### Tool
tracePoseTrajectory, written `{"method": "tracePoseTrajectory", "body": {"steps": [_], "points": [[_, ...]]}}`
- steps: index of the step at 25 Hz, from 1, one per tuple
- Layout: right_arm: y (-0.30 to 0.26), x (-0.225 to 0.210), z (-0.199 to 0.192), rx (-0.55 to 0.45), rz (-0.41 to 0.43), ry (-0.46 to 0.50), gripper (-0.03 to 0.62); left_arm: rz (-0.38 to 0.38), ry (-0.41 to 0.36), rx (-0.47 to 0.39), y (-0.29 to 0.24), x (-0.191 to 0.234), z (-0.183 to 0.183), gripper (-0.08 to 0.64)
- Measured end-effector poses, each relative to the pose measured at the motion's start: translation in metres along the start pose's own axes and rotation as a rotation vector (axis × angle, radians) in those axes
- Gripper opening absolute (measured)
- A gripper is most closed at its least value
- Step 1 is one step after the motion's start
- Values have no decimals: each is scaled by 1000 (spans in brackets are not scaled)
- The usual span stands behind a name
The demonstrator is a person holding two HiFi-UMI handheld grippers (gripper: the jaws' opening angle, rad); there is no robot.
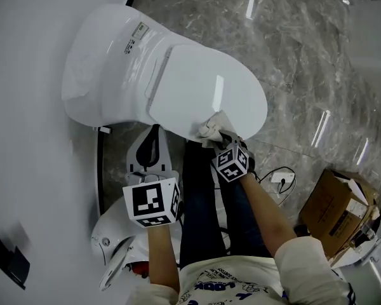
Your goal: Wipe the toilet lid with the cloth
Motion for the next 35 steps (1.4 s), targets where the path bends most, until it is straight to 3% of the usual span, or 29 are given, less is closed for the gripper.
{"method": "tracePoseTrajectory", "body": {"steps": [20,25,30,35], "points": [[25,-103,-103,74,-94,-216,100,-117,-98,40,-50,-88,18,3],[25,-106,-106,68,-88,-242,101,-127,-111,40,-56,-102,21,3],[31,-114,-97,49,-68,-347,100,-125,-112,36,-55,-104,22,3],[65,-142,-55,-68,-150,-429,98,-96,-88,23,-44,-98,31,3]]}}
Point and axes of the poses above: the fingertips, and each gripper's own axes: y backward along the fingers, x to its left, z out of its top, the point moved 3 cm from there along y, backward along the fingers, and after that the axes turned 9 degrees about -z, right-handed, at the moved point
